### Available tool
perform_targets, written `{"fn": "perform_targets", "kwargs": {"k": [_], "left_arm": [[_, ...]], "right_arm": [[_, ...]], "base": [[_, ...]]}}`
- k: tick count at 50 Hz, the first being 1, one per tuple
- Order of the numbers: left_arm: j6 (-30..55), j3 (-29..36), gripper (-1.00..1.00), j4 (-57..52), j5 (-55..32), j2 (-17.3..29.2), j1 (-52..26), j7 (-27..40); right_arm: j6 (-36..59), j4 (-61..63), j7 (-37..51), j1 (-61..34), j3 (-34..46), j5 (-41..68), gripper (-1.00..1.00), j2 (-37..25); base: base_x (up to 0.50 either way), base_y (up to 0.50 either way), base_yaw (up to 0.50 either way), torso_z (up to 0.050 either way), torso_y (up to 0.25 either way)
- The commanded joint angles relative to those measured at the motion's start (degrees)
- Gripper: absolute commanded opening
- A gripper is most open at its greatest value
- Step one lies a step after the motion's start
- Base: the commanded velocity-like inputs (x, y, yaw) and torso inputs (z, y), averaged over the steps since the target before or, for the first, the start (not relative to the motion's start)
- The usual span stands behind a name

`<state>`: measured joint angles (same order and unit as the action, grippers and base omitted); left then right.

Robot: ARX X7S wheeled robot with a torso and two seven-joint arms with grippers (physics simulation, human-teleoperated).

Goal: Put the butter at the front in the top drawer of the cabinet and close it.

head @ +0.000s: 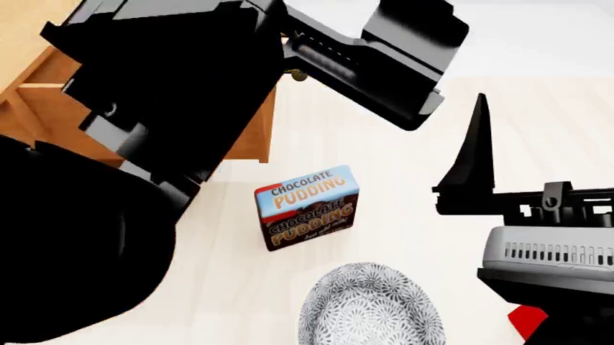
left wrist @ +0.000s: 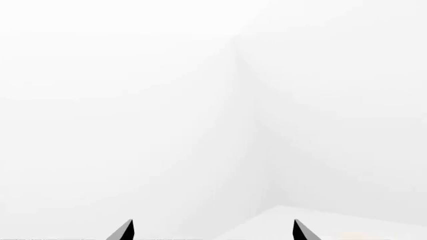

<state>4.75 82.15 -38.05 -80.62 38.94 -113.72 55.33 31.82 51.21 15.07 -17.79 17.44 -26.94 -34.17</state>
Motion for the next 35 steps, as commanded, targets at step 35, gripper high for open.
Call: {"fn": "perform_targets", "kwargs": {"k": [35], "left_arm": [[-1.0,-0.3,1.0,0.2,0.6,-3.4,3.9,-0.6]], "right_arm": [[2.8,4.7,0.6,6.4,-9.5,0.8,1.0,-2.0]], "base": [[0.0,0.0,0.0,0.0,0.0]]}}
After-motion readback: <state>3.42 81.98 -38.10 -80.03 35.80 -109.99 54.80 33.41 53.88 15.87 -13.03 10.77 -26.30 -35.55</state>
